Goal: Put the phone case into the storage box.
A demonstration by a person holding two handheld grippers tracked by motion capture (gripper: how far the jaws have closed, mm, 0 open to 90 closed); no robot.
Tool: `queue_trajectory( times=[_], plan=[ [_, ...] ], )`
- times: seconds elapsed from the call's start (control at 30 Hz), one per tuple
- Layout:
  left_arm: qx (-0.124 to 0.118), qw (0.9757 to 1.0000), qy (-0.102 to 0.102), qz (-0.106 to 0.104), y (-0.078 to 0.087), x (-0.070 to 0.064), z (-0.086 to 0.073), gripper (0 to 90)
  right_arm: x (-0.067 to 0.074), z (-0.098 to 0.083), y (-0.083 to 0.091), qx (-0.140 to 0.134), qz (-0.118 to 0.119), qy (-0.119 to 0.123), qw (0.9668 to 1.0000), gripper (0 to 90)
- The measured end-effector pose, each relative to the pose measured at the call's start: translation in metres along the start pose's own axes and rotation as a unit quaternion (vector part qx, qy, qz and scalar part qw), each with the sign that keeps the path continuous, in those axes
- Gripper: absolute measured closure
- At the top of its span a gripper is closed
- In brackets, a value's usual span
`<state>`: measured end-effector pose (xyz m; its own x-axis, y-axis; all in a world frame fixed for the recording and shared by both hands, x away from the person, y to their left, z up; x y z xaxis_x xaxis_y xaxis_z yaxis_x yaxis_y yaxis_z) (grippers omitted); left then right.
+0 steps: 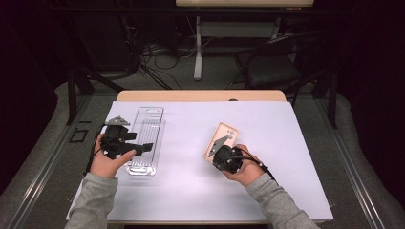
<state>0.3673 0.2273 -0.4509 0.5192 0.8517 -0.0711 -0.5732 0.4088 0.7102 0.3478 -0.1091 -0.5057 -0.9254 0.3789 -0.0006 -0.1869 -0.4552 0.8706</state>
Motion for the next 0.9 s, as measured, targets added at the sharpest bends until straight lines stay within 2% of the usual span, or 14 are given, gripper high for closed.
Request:
queue_trajectory(
  times=[0.17,0.37,0.5,0.77,0.9],
  plan=[
    [0.002,1.0,-0.005,-0.005,0.0,-0.002,0.001,15.8,0.005,0.0,0.003,-0.021,-0.007,0.012,0.9997,87.9],
    [-0.005,0.9998,0.006,-0.017,-0.001,-0.007,0.001,16.2,0.012,0.0,0.006,-0.037,-0.02,0.028,0.9987,87.9],
    [-0.004,0.9997,0.003,-0.024,-0.002,-0.012,0.001,17.9,0.017,0.0,0.007,-0.047,-0.027,0.043,0.9976,87.9],
    [-0.007,0.9992,-0.002,-0.04,-0.004,-0.02,0.002,18.1,0.03,0.001,0.004,-0.053,-0.041,0.072,0.9951,87.9],
    [-0.009,0.9986,-0.003,-0.052,-0.004,-0.023,0.003,18.0,0.037,0.002,0.002,-0.052,-0.045,0.075,0.9948,87.9]
  ],
)
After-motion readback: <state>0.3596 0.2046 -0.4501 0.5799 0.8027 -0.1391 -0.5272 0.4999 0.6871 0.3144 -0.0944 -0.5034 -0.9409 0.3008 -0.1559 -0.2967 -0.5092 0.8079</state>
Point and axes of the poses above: each handheld gripper's, and its own axes: y roughly backward along the jaws, z roughly out of its top, x roughly to its left, the point moved 1 cm from there along -y, roughly forward along the jaws, and after that the axes turned 10 degrees about z, right-handed, at the moved point
